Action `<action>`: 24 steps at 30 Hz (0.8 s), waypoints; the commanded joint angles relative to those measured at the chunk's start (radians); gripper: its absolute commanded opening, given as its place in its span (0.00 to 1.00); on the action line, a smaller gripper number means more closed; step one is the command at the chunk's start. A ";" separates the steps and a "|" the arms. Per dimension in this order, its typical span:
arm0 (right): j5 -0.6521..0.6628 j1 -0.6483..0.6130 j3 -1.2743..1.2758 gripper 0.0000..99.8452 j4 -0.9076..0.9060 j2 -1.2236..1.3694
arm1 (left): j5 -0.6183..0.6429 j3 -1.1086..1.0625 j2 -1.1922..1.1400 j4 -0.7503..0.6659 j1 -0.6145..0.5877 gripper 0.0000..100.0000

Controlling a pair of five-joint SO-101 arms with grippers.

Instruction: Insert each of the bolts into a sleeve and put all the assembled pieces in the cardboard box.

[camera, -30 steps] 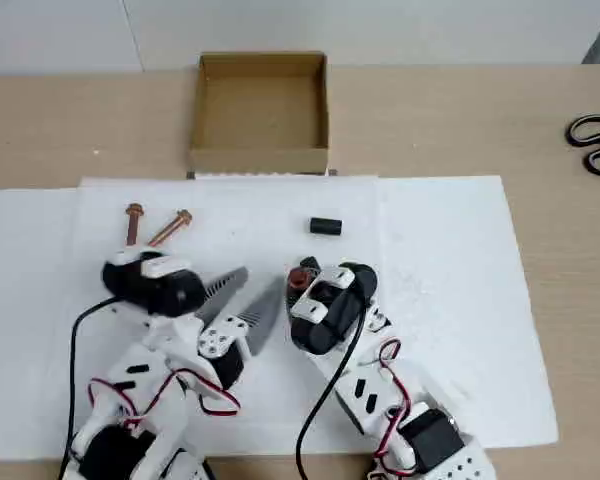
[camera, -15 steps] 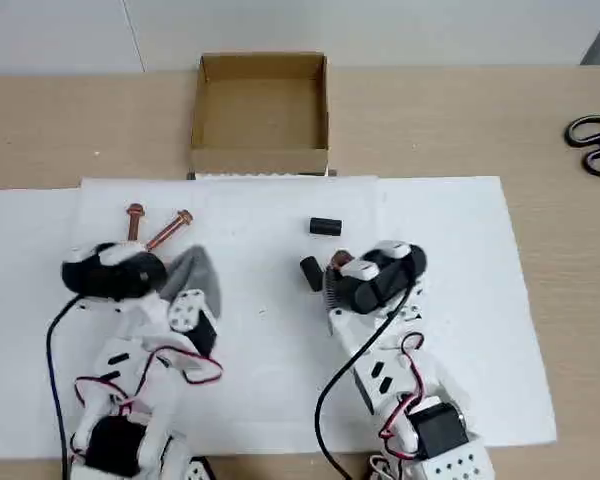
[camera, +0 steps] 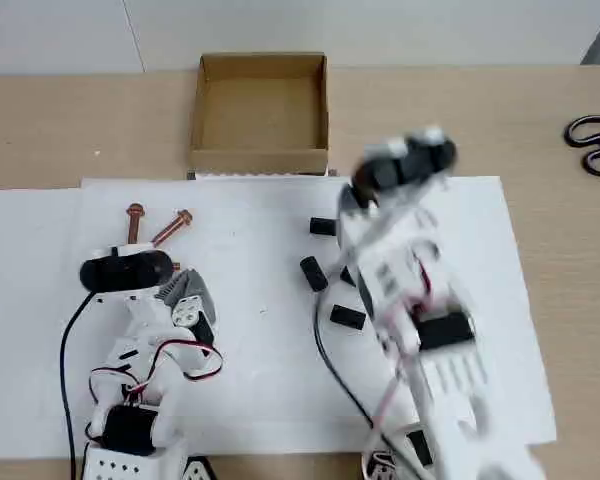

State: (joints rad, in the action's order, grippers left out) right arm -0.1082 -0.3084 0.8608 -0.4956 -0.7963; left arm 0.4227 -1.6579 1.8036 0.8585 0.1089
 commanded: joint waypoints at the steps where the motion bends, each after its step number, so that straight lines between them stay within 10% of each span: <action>1: -0.012 0.016 -0.353 0.00 0.036 0.357 | -0.005 0.005 0.009 -0.026 0.018 0.01; 24: 0.023 0.024 -1.912 0.00 0.028 1.704 | -0.003 -0.016 0.009 -0.021 0.014 0.01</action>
State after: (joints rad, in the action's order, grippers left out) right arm -0.1005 -0.2961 -0.8700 -0.4941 0.8562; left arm 0.4227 -1.6701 1.8036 0.8585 0.1197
